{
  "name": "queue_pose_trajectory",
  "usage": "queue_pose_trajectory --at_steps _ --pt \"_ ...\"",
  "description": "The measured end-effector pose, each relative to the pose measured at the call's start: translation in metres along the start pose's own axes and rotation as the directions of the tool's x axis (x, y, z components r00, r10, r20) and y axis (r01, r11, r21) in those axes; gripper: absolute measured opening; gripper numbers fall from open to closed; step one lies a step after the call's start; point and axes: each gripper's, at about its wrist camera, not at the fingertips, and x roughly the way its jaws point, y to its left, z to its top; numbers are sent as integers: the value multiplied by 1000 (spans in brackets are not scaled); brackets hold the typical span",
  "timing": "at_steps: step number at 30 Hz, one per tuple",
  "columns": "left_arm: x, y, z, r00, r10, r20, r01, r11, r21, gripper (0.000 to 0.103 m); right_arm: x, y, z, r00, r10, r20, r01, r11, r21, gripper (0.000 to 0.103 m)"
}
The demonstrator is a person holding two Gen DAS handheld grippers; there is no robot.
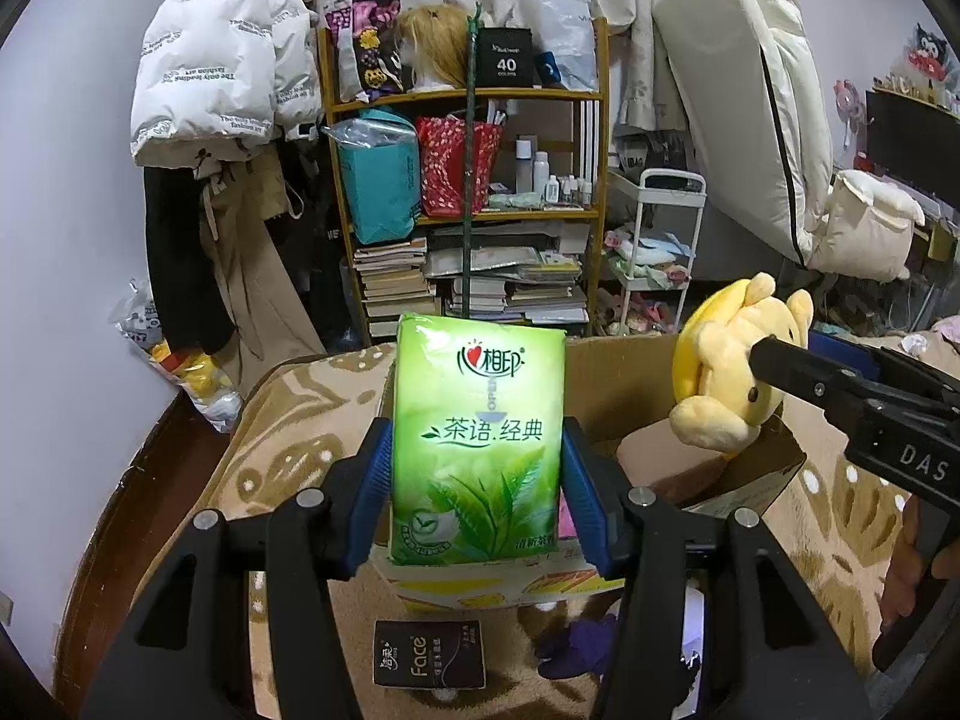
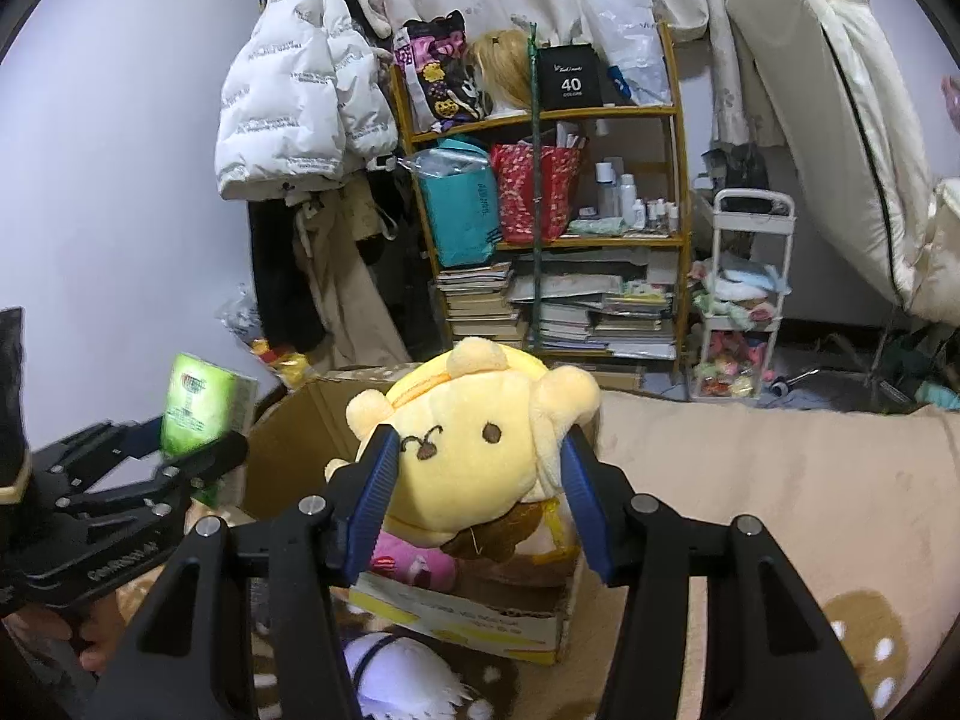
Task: Organize soft objects
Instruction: 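Drop the green tissue pack into the box with the left tool while the right tool drops the bear in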
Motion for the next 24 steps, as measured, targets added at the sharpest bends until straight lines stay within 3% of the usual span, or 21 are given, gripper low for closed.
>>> queue_pose_trajectory --at_steps 3,7,18,22,24 --pt "4 0 0 1000 -7 -20 6 1000 -3 54 3 -3 -1 998 58 8 -58 998 37 58" --pt "5 1 1 1000 1 -15 -2 1000 -21 70 6 -2 -5 998 66 2 -66 997 40 61" --pt "3 7 -2 998 62 -33 -62 998 -12 78 14 -1 -8 998 39 -58 -38 999 32 62" --pt "-7 9 -2 996 84 -31 -84 996 2 79 9 -4 -9 998 27 -61 -25 999 37 76" --pt "-12 9 -2 995 90 -41 -89 996 5 79 4 -3 -8 998 21 -57 -18 999 38 77"
